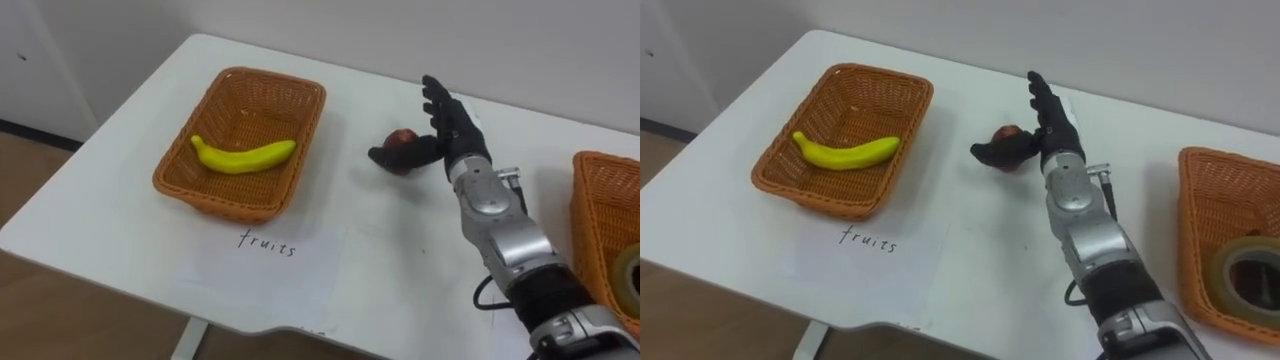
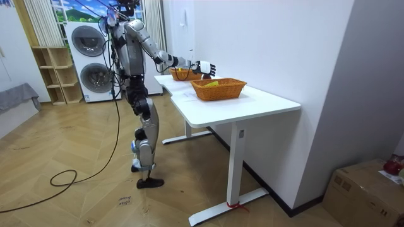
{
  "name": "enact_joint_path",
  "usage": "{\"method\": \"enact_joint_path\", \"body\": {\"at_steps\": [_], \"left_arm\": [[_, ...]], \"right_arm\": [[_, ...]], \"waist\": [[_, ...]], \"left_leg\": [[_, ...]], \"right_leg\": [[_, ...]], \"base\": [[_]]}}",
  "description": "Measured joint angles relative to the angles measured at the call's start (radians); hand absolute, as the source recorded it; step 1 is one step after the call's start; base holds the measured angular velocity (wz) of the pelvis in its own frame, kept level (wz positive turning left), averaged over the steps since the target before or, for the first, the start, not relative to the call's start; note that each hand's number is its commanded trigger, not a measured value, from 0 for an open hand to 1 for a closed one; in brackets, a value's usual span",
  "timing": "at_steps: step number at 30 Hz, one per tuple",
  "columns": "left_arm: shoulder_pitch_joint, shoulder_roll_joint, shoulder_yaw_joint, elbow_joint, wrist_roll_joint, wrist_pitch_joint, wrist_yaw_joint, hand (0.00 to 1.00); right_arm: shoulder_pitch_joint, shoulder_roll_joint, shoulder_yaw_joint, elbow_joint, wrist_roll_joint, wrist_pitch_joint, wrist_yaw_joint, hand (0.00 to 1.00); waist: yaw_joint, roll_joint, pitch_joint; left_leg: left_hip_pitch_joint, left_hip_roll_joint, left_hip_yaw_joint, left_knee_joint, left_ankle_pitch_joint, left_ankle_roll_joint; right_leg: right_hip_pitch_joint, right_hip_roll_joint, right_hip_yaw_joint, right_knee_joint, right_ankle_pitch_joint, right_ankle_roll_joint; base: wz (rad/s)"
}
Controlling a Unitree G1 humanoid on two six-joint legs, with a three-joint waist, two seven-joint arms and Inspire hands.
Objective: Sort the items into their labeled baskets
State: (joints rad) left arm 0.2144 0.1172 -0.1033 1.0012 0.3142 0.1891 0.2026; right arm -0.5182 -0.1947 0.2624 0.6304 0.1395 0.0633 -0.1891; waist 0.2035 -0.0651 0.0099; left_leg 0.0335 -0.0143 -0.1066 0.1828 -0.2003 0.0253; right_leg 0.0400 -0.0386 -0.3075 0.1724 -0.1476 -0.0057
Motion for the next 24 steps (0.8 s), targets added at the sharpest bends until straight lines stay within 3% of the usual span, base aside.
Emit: {"method": "enact_joint_path", "body": {"at_steps": [24], "left_arm": [[-0.022,0.012,0.0,0.0,-0.008,0.0,0.011,0.0]], "right_arm": [[-0.005,-0.008,0.0,0.078,-0.034,-0.024,-0.004,0.0]], "waist": [[0.024,0.013,0.0108]], "left_leg": [[-0.055,0.001,0.011,0.015,0.001,0.001]], "right_leg": [[-0.053,-0.011,0.0,0.001,0.001,-0.001]], "base": [[0.0]]}}
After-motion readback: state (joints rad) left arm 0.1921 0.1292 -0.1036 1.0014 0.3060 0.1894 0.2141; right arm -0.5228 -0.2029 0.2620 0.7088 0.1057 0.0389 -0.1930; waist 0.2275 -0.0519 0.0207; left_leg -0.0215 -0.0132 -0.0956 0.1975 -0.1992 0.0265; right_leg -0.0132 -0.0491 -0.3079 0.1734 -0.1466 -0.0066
